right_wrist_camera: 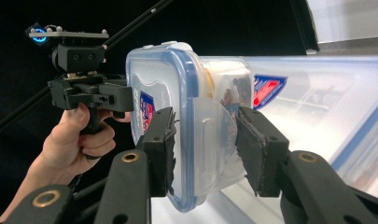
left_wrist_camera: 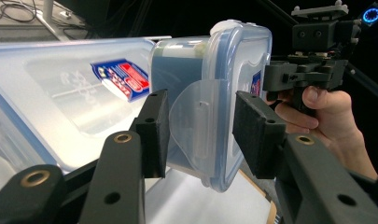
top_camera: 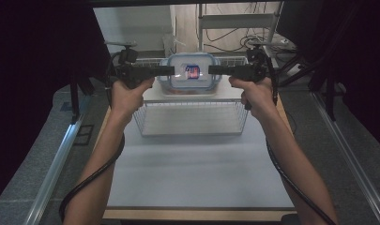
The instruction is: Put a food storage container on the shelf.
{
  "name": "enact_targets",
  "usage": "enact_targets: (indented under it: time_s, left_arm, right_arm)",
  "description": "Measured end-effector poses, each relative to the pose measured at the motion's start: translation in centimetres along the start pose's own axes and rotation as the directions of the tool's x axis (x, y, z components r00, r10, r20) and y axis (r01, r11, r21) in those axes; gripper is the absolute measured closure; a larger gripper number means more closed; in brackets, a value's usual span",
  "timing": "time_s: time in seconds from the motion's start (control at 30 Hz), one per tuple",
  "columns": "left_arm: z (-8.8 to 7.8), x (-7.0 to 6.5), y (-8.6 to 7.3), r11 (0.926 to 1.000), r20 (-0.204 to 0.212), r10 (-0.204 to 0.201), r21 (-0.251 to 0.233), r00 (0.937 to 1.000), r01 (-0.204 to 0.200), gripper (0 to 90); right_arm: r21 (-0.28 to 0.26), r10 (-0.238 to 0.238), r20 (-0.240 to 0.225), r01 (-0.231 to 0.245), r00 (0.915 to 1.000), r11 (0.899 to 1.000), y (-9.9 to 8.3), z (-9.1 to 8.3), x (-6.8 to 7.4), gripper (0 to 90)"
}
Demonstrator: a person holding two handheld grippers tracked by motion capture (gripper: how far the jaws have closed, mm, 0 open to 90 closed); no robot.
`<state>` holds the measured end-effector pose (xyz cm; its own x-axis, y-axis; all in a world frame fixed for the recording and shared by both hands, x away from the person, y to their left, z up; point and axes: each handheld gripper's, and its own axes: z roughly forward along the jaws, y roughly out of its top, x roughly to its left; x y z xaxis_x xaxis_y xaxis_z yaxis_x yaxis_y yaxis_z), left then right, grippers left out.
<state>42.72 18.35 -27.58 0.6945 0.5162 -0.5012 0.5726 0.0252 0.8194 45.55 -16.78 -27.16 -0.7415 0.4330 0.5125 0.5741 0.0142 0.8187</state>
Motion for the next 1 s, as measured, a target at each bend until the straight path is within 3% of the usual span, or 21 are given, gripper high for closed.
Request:
enact_targets:
  time_s: [0.3, 0.67, 0.8, 0.87, 1.0]
  left_arm:
    - [0.4, 1.4, 0.8, 0.9991, 0.006, -0.039, -0.016, 0.9992, 0.039, 56.6]
    - [1.0, 2.5, 0.9, 0.9975, -0.010, -0.065, -0.028, 0.9978, 0.065, 56.1]
    - [1.3, 1.9, 1.1, 0.9995, -0.083, -0.028, -0.013, 0.9961, 0.027, 56.0]
    - [1.6, 1.5, 1.2, 0.9999, -0.123, -0.013, -0.001, 0.9924, 0.013, 52.6]
    - [1.8, 1.4, 1.2, 1.0000, -0.137, 0.001, 0.004, 0.9906, -0.001, 51.9]
  right_arm:
    - [-0.009, 0.020, 0.013, -0.020, 0.9997, 1.000, 1.4, 0.9, -0.6, 57.8]
    - [-0.020, 0.062, 0.012, -0.062, 0.9980, 0.998, 1.5, 1.8, -2.1, 57.4]
    - [-0.021, 0.044, 0.032, -0.043, 0.9985, 0.999, 1.5, 1.8, -2.0, 56.8]
    - [-0.015, 0.035, 0.042, -0.034, 0.9985, 0.999, 1.5, 2.1, -1.8, 56.0]
    - [-0.009, 0.021, 0.067, -0.020, 0.9975, 1.000, 1.6, 2.2, -1.8, 54.4]
